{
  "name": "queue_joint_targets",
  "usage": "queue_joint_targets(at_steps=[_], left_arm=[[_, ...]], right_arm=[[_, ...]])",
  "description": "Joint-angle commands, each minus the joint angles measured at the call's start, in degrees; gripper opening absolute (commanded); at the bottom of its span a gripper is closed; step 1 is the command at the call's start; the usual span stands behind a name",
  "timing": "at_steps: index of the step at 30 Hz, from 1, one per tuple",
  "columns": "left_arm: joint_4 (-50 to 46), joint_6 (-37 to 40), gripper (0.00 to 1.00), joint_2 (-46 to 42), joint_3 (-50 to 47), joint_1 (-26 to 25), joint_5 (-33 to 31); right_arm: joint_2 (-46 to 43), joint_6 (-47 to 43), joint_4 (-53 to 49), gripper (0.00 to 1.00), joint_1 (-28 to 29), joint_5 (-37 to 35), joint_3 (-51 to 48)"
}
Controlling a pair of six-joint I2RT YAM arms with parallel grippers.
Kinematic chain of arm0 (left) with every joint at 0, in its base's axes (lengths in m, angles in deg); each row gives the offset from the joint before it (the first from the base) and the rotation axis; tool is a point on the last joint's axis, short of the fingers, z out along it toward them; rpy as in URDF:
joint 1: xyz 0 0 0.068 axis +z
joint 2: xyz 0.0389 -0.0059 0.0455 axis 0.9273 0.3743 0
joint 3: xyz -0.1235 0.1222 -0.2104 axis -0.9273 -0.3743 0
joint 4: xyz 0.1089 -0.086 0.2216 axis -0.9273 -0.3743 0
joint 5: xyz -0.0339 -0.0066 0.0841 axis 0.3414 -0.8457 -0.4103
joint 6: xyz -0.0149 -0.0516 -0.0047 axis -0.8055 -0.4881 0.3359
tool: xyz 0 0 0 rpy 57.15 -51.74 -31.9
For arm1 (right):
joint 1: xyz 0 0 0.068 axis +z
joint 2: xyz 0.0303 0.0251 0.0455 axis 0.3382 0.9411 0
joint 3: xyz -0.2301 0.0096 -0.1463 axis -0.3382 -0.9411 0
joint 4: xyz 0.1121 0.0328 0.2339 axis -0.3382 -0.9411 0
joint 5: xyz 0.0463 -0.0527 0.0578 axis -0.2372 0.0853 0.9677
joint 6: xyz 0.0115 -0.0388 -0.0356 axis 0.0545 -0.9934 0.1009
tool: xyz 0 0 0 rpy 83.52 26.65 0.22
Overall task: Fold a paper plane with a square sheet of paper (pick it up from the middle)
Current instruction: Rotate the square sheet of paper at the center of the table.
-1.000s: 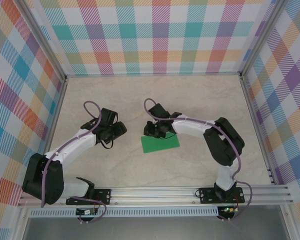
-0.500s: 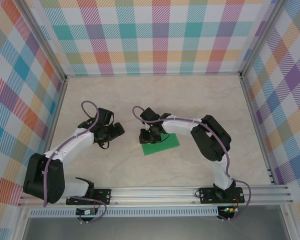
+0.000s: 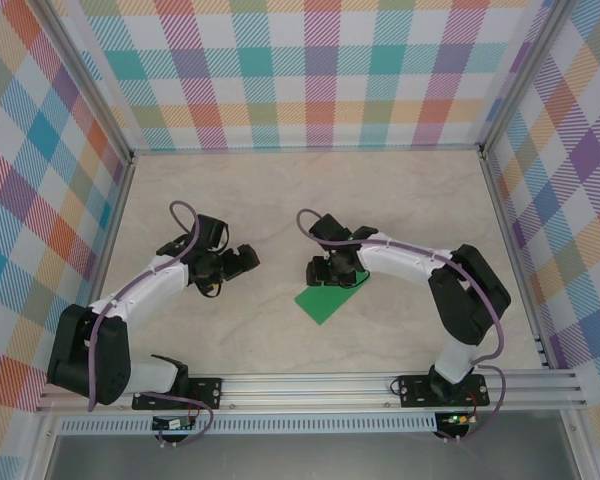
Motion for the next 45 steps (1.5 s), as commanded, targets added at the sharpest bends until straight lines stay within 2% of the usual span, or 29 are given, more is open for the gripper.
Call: queue_joint_targets(at_steps=[1, 11, 18, 25, 29, 33, 37, 45], left_arm=[[1.4, 2.2, 1.0, 0.0, 0.3, 0.6, 4.1], [3.2, 1.2, 1.0, -0.1, -1.1, 0.5, 7.5], [6.2, -0.7, 1.0, -0.3, -3.3, -0.3, 13.4], [13.2, -5.4, 0.97, -0.4, -7.8, -3.4, 19.6], [17.3, -9.3, 0.9, -0.9, -10.4, -6.4, 21.1], [19.9, -13.3, 0.81, -1.1, -11.7, -9.6, 21.2], [23.6, -18.1, 0.68, -0.2, -12.3, -12.4, 21.4], [29.5, -25.3, 0.53, 3.8, -11.9, -17.7, 18.9]], right_arm=[[1.1, 8.8, -3.4, 0.6, -2.2, -7.9, -0.2], [4.8, 11.2, -0.5, 0.6, -8.1, -6.6, -2.6], [8.5, 1.2, 9.7, 0.57, -8.9, 2.0, -2.7], [12.9, -8.2, 19.3, 0.53, -9.8, 15.1, 2.3], [15.2, -8.2, 18.6, 0.51, -9.9, 18.4, 5.9], [12.3, -6.5, 17.4, 0.49, -9.9, 18.0, 6.5], [7.5, -4.1, 16.0, 0.47, -9.9, 17.7, 4.9], [7.2, 0.7, 17.3, 0.41, -9.2, 20.5, 0.3]])
